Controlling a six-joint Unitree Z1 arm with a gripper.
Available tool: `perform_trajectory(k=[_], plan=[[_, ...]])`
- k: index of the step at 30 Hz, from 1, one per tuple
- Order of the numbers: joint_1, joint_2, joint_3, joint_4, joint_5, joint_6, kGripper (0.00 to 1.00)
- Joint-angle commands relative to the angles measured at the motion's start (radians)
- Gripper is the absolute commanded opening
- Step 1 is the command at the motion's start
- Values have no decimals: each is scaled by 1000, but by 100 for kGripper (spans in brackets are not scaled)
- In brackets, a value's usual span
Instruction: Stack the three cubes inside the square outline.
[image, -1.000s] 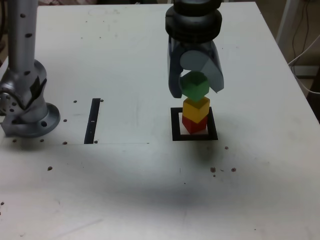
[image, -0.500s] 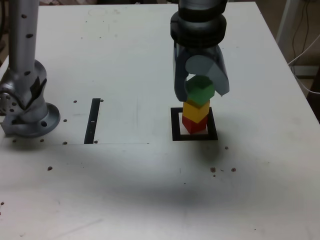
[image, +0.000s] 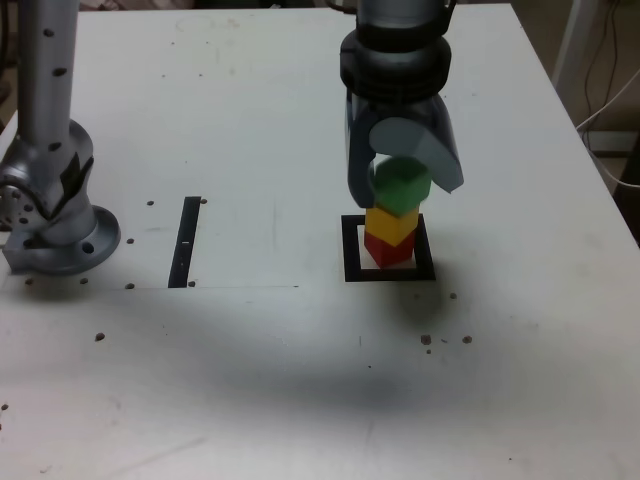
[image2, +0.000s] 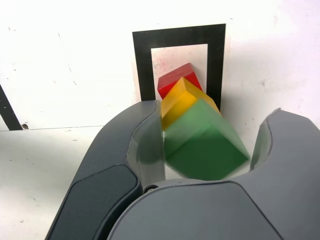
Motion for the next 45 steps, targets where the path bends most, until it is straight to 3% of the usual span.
perform_trajectory(k=[1,14,23,26,34,45], plan=[[0,-6,7,3,5,-7,92],[0,-29,26,4,15,-18,98],[0,-163,70,27,22,13,99],[0,-204,106,42,8,38,99],[59,-281,313,7,-90,116,99],[164,-341,606,-97,-97,186,99]])
